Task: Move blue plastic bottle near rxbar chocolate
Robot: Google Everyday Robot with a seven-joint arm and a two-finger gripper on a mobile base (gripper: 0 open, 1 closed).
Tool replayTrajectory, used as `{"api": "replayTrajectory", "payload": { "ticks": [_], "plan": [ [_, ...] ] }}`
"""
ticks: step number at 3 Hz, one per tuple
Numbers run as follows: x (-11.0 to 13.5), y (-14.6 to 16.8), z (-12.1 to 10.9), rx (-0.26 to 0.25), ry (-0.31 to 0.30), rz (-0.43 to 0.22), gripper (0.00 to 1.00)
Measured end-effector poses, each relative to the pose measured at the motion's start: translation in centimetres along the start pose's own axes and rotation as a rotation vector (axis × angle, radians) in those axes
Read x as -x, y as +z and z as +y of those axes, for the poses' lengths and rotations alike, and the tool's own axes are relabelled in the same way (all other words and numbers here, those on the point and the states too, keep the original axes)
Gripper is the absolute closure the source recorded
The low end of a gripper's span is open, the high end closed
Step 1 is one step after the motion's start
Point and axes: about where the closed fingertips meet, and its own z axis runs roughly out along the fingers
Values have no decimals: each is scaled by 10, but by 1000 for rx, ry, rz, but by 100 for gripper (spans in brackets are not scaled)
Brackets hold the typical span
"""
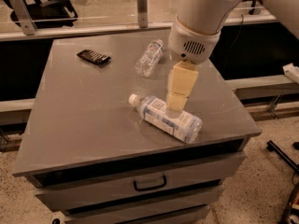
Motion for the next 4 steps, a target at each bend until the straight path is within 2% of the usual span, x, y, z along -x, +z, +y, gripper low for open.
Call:
{"api": "replayTrajectory", "payload": {
  "ticks": [2, 3, 4],
  "plan": [
    [-37, 41, 9, 8, 77, -13, 0],
    [-52, 53, 19, 49, 126, -1, 0],
    [-54, 62, 27, 88, 135, 19, 17]
  ]
}}
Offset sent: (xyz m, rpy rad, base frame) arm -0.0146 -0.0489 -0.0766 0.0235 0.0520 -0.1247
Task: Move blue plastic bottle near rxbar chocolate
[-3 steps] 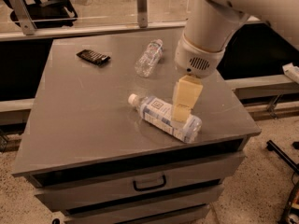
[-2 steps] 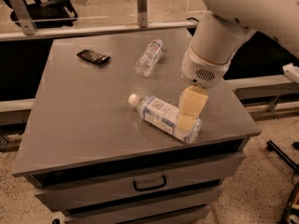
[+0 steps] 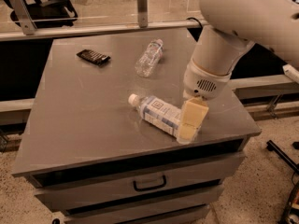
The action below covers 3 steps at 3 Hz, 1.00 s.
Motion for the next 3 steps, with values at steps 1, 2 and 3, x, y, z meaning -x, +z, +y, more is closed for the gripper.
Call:
{"api": "replayTrajectory", "payload": {
  "ticks": [1, 2, 3],
  "plan": [
    [1, 8, 5, 28, 6, 22, 41],
    [5, 12, 11, 53, 1, 32, 64],
    [10, 14, 14, 72, 1, 42, 87]
  ]
}}
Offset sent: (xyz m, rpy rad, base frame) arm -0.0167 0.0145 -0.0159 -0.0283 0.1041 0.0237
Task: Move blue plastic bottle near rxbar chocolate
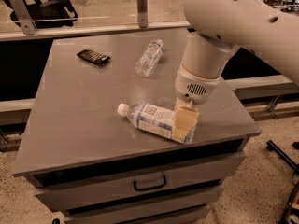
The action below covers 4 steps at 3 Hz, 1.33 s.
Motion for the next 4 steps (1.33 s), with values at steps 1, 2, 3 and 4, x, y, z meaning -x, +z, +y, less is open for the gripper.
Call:
{"api": "replayTrajectory", "payload": {
  "ticks": [1, 2, 3, 4],
  "plan": [
    [2, -12, -9, -8, 19, -22, 100],
    [8, -37, -39, -73, 41, -42, 100],
    [19, -61, -84, -128, 82, -65, 100],
    [31, -83, -134, -180, 125, -92, 100]
  ]
}}
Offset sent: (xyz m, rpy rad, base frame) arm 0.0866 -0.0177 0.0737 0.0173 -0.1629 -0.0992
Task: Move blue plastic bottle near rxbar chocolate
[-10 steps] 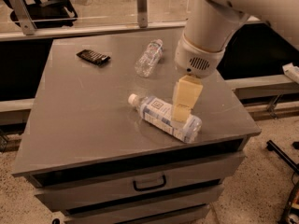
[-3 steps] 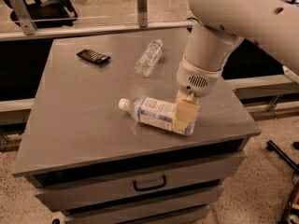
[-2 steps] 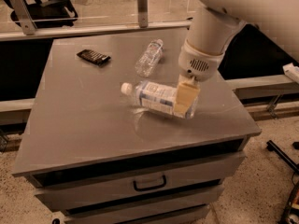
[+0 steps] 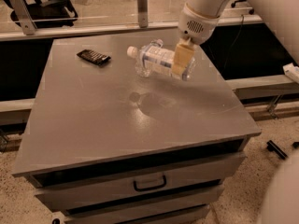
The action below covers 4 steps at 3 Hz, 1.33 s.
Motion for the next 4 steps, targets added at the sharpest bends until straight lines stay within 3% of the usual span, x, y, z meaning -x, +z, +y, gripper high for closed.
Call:
{"api": "replayTrajectory", "payload": {
  "ticks": [2, 4],
  "plan": [
    [70, -13, -65, -78, 36, -86, 100],
    [118, -16, -88, -116, 64, -159, 100]
  ]
}}
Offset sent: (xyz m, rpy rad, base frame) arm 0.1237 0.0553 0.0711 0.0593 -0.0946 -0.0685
